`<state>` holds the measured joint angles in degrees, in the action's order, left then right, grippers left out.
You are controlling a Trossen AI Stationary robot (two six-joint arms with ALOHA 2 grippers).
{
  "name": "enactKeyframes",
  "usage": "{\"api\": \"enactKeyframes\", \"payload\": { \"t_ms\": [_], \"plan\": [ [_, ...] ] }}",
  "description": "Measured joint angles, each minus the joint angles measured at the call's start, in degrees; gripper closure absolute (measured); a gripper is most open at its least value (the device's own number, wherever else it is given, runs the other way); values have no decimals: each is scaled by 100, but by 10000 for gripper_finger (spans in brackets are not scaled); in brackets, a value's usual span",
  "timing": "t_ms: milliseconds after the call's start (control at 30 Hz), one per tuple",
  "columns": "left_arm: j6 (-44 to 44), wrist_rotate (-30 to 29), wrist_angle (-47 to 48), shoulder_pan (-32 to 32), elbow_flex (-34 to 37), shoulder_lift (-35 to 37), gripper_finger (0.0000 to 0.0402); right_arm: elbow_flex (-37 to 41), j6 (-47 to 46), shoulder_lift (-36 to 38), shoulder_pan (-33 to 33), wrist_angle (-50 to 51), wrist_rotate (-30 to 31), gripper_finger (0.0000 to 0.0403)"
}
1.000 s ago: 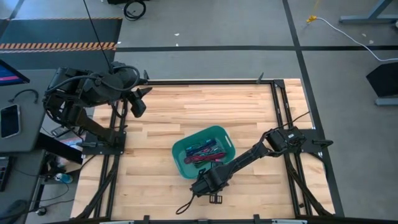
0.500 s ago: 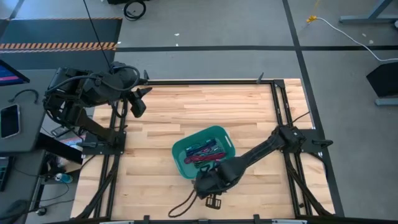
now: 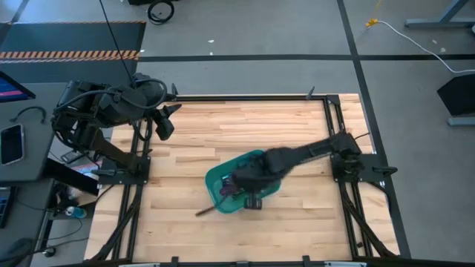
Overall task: Pick and place USB-C Cables
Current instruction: Put the purple charger cable into the blue bin
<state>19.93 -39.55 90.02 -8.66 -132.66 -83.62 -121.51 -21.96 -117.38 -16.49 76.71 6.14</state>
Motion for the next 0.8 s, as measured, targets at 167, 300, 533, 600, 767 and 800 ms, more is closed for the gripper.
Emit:
{"api": "enactKeyframes", "payload": {
  "t_ms": [167,300,533,600,767,800],
  "plan": [
    [45,0,-1,0,-2,0,253,4,1302,-298,547,-401,-501,387],
    [198,-1,0,1,-2,-1,253,4,2034,-674,729,-331,-847,387],
    [345,2,-2,0,-2,0,253,174,2730,-1147,702,-282,-1081,387],
    [345,0,-2,0,-2,-2,253,302,2812,-1202,676,-342,-1083,387],
    [347,2,0,0,-2,-1,253,765,2842,-1213,673,-645,-1076,387],
    [347,2,-1,1,-2,0,253,813,2844,-1213,673,-645,-1079,387]
  ]
}}
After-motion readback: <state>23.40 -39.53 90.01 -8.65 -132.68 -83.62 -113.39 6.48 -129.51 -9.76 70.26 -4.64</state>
